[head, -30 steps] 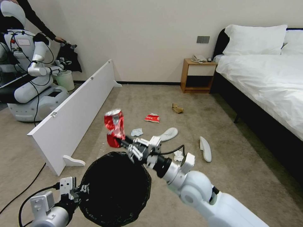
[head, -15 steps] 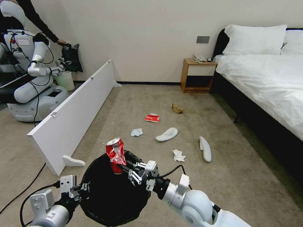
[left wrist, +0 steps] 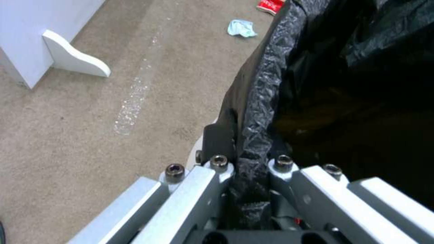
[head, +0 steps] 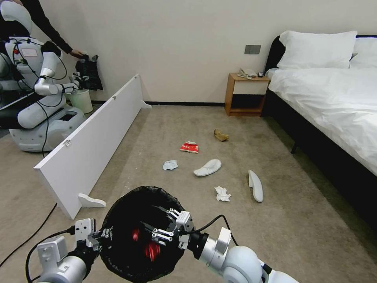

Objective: Pick up the trash bin, then pick up the garbage from the floor and place it into the trash bin.

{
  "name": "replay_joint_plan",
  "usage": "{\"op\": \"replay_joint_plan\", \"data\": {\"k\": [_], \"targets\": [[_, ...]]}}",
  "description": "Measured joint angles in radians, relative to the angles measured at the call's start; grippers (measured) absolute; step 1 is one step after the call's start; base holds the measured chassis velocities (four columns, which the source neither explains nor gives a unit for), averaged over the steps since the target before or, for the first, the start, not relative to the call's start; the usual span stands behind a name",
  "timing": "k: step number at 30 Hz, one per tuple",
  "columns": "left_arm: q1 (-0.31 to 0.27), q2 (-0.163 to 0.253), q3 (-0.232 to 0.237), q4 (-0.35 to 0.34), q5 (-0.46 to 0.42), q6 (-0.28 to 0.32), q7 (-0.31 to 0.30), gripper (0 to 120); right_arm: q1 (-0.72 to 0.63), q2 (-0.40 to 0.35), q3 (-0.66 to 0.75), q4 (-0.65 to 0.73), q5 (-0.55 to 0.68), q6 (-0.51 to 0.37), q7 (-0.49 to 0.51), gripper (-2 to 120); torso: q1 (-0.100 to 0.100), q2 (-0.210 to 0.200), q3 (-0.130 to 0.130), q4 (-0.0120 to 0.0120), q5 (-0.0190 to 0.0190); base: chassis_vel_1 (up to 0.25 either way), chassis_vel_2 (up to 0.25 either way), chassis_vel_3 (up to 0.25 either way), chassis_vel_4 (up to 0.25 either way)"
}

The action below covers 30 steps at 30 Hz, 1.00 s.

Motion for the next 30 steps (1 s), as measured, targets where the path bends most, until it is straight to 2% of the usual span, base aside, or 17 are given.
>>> {"op": "replay_joint_plan", "data": {"k": [2,5,8,18,22,26,27,30], "targets": [[0.000,0.000,0.000,-0.001,-0.002,0.000,-0.001,2,0.001,-0.001,-0.001,0.003,-0.001,0.000,0.000,77,0.000,0.000,0.000,0.0000,0.0000,0.000,0.000,0.000,0.000],[0.002,-0.003,0.000,-0.003,-0.004,0.000,-0.004,2,0.000,-0.004,0.000,0.014,-0.010,0.001,0.000,93,0.000,0.000,0.000,-0.0001,0.0000,0.000,0.000,0.000,0.000],[0.003,-0.005,-0.003,-0.003,-0.005,0.000,-0.006,2,-0.004,-0.005,0.009,0.024,-0.013,0.007,0.000,99,0.000,0.000,0.000,-0.0001,0.0000,0.000,0.000,0.000,0.000],[0.008,-0.021,-0.045,-0.002,-0.002,0.000,-0.009,2,-0.042,0.009,0.142,0.080,-0.007,0.025,0.036,100,0.000,0.000,0.000,0.0000,0.0000,0.000,0.000,0.000,0.000],[0.006,-0.024,-0.083,0.002,-0.001,0.000,-0.008,2,-0.117,0.036,0.271,0.081,-0.032,0.061,0.063,100,0.000,0.000,0.000,0.0000,0.0000,0.000,0.000,0.000,0.000],[0.006,-0.028,-0.109,0.006,-0.005,0.000,-0.008,2,-0.174,0.047,0.340,0.097,-0.044,0.051,0.107,100,0.000,0.000,0.000,-0.0003,0.0000,0.000,0.000,0.000,0.000],[0.006,-0.033,-0.129,0.009,-0.008,0.000,-0.007,2,-0.217,0.058,0.384,0.107,-0.063,0.042,0.150,100,0.000,0.000,0.000,-0.0001,0.0000,0.000,0.000,0.000,0.000],[0.006,-0.037,-0.151,0.013,-0.009,0.000,-0.006,2,-0.264,0.074,0.429,0.116,-0.085,0.024,0.197,100,0.000,0.000,0.000,-0.0001,0.0000,0.000,0.000,0.000,0.000]]}}
